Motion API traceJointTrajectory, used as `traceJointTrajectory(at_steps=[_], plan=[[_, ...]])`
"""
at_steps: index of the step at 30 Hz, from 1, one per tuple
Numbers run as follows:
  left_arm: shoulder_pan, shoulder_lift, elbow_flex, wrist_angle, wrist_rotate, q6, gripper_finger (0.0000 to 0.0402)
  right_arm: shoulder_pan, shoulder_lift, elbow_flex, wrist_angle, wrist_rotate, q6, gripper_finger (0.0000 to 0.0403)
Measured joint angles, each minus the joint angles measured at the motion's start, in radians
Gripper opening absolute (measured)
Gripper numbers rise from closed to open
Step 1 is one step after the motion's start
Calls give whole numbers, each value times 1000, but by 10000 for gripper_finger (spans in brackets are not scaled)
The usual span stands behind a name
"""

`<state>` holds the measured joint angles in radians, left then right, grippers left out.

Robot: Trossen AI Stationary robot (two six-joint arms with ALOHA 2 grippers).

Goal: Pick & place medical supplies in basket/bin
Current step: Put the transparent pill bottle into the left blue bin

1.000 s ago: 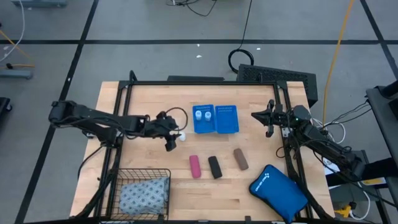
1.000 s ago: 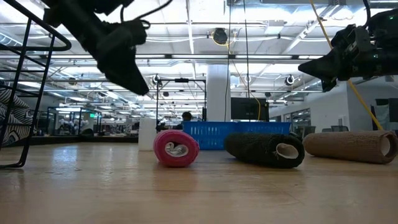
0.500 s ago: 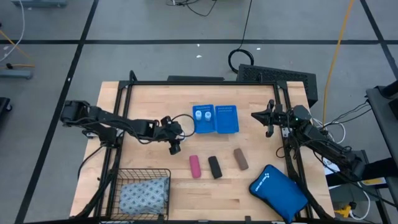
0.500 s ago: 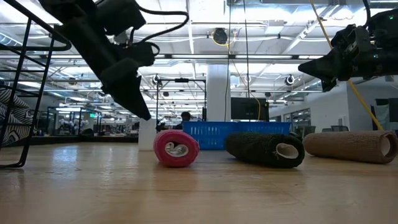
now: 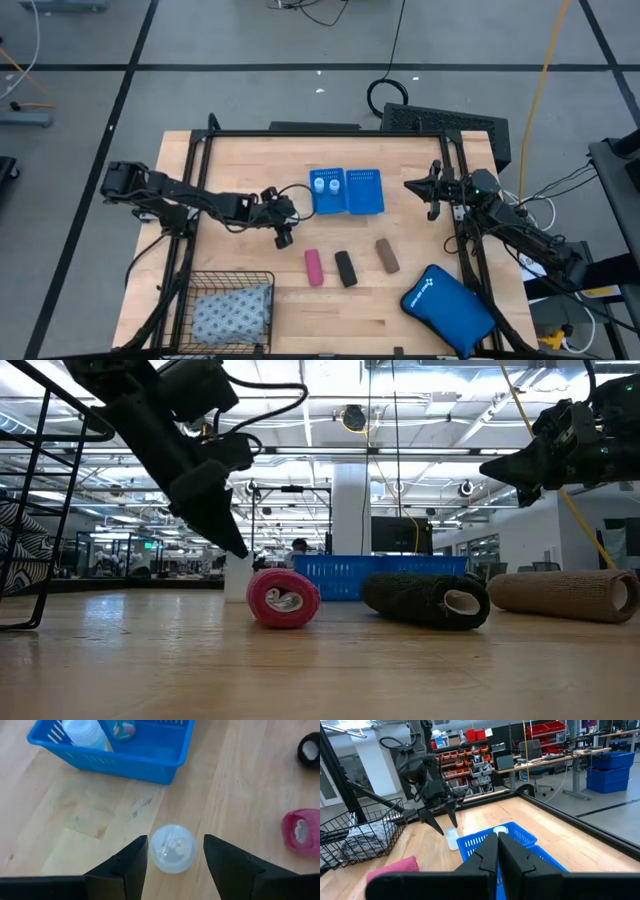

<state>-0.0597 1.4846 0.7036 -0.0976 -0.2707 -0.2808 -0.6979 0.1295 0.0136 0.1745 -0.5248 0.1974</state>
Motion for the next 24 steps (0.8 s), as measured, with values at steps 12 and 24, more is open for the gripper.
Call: traceJointTrajectory(at_steps=[12, 24], plan=[[15, 67, 0, 41, 1, -10, 205, 0, 3, 0, -1, 0, 0, 4], [14, 61, 0, 47, 2, 27, 176, 0, 5, 0, 0, 0, 0, 4]])
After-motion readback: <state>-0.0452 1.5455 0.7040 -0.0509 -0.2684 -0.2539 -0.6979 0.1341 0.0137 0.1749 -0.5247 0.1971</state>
